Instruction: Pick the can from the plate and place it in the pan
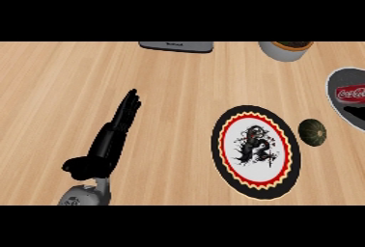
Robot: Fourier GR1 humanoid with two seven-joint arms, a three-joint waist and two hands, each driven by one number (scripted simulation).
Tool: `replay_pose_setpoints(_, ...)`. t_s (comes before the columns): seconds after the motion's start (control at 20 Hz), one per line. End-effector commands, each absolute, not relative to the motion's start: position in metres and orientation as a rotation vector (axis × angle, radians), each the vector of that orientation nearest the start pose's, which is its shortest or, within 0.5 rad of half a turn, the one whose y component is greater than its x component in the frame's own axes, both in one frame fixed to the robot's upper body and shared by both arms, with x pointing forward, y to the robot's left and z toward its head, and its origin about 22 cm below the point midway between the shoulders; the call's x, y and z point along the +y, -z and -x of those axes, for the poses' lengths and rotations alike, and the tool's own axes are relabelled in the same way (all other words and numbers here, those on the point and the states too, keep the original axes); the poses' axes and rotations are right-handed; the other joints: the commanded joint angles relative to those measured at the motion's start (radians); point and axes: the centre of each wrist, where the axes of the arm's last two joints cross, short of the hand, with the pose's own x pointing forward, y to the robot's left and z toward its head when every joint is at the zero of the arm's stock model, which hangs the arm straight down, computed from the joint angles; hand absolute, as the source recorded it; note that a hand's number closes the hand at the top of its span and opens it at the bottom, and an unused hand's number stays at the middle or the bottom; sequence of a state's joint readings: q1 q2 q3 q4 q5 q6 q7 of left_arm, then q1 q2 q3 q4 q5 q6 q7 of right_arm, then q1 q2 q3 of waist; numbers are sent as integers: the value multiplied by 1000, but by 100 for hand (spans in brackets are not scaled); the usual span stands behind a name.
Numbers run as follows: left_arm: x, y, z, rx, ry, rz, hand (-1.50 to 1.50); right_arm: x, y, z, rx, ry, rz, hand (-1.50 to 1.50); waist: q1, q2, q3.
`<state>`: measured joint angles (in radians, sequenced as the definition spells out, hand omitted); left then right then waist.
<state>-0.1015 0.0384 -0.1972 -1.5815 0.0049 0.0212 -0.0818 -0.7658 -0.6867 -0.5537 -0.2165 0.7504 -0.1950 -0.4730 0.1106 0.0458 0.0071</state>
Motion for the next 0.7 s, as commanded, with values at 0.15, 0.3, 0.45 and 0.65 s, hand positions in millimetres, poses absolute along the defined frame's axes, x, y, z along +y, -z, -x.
replay_pose_setpoints(0.15, 171, -26, -258, -1740, 198, 174, 0, -461, -63, -362, -1438, -394, 861, -150, 4, 0, 5)
replay_pose_setpoints(0.3, 183, -24, -261, -1747, 184, 144, 0, -468, -60, -356, -1577, -237, 827, -150, -27, -6, 5)
replay_pose_setpoints(0.45, 181, -12, -249, -1719, 192, 147, 0, -476, -72, -356, -1626, -113, 785, -150, -20, -6, 4)
replay_pose_setpoints(0.65, 186, -16, -261, -1717, 178, 139, 0, -495, -81, -345, -1654, -25, 675, -150, -37, -3, 3)
